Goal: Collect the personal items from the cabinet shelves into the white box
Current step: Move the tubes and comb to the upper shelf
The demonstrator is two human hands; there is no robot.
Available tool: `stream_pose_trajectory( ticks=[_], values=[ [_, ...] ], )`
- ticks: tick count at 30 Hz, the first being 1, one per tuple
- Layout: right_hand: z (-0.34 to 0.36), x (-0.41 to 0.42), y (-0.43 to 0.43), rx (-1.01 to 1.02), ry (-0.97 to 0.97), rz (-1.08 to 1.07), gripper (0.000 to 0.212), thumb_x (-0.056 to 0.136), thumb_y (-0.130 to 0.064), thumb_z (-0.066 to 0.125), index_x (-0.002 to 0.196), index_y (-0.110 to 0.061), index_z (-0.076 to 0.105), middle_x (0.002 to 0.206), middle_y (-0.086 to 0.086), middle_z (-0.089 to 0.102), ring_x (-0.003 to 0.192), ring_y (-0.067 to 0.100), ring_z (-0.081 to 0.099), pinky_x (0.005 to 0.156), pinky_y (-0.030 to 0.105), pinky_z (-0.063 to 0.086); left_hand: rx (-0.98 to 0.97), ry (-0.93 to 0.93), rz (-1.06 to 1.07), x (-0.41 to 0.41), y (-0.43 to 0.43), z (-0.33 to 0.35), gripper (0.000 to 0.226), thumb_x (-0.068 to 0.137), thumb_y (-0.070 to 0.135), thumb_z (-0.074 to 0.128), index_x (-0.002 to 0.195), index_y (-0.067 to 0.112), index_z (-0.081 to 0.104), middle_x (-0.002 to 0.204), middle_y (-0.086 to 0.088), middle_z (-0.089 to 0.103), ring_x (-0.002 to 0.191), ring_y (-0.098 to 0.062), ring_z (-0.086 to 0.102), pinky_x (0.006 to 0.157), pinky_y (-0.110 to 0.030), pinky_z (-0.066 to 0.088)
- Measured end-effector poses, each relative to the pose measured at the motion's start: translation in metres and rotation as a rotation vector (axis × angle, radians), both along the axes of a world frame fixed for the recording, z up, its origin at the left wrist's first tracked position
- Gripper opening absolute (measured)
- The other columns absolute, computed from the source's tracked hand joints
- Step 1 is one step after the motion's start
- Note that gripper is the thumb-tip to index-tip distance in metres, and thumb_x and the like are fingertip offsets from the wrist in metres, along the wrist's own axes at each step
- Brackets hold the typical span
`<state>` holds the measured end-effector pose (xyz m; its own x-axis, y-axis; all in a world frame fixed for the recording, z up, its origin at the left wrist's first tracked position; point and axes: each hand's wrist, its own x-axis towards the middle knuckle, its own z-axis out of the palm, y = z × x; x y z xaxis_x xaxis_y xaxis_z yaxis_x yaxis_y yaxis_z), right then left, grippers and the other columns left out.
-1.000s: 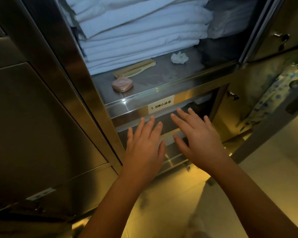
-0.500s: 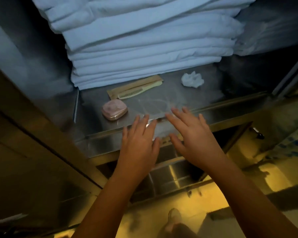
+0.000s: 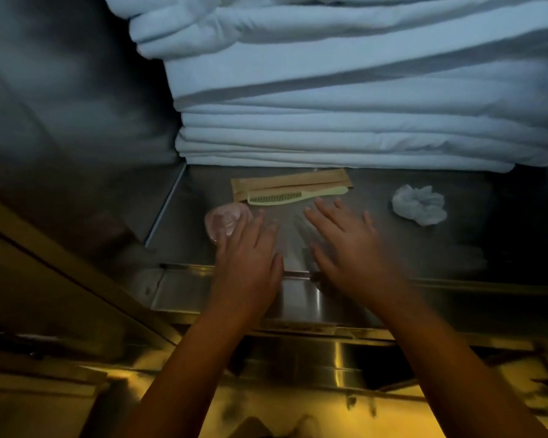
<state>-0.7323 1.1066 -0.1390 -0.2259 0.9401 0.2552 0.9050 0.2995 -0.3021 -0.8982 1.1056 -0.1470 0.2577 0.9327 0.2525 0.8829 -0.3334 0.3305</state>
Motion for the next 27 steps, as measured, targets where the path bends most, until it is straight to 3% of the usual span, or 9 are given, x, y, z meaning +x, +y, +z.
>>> stream_pose_trajectory(
  ticks=[5, 10, 19, 27],
  values=[
    [-0.006, -0.003, 0.026, -0.019, -0.031, 0.011, 0.053, 0.090, -0.024, 0.050, 0.141, -0.022, 0.034, 0.150, 0.003, 0.029, 0.139, 0.025, 0.020, 0.109, 0.050, 0.012, 0.016, 0.045, -0.008, -0.008, 0.017, -0.004, 0.048, 0.093, 0.024, 0.046, 0.139, 0.012, 0.036, 0.150, -0.009, 0.026, 0.140, -0.022, 0.014, 0.112, -0.036, -0.004],
    [-0.009, -0.011, 0.049, -0.027, -0.050, 0.024, 0.051, 0.089, -0.021, 0.054, 0.137, -0.016, 0.041, 0.146, 0.007, 0.036, 0.135, 0.030, 0.028, 0.106, 0.053, 0.018, -0.026, 0.121, -0.001, -0.015, 0.041, -0.010, 0.053, 0.094, 0.032, 0.041, 0.143, 0.018, 0.026, 0.154, -0.004, 0.016, 0.141, -0.019, 0.003, 0.110, -0.039, -0.003],
    [-0.018, -0.023, 0.089, -0.021, -0.076, 0.052, 0.046, 0.087, -0.018, 0.057, 0.132, -0.014, 0.049, 0.141, 0.009, 0.044, 0.131, 0.032, 0.036, 0.102, 0.051, 0.025, -0.093, 0.158, 0.068, -0.025, 0.063, -0.016, 0.058, 0.093, 0.035, 0.040, 0.145, 0.020, 0.018, 0.154, -0.002, 0.012, 0.141, -0.021, -0.001, 0.111, -0.044, -0.002],
    [-0.019, -0.024, 0.108, -0.077, -0.113, 0.099, 0.048, 0.088, -0.020, 0.056, 0.134, -0.016, 0.046, 0.145, 0.006, 0.039, 0.134, 0.028, 0.031, 0.103, 0.046, 0.025, -0.106, 0.209, 0.079, -0.026, 0.068, -0.021, 0.059, 0.092, 0.042, 0.036, 0.145, 0.022, 0.018, 0.154, -0.002, 0.009, 0.141, -0.020, -0.001, 0.111, -0.046, 0.003]
  ],
)
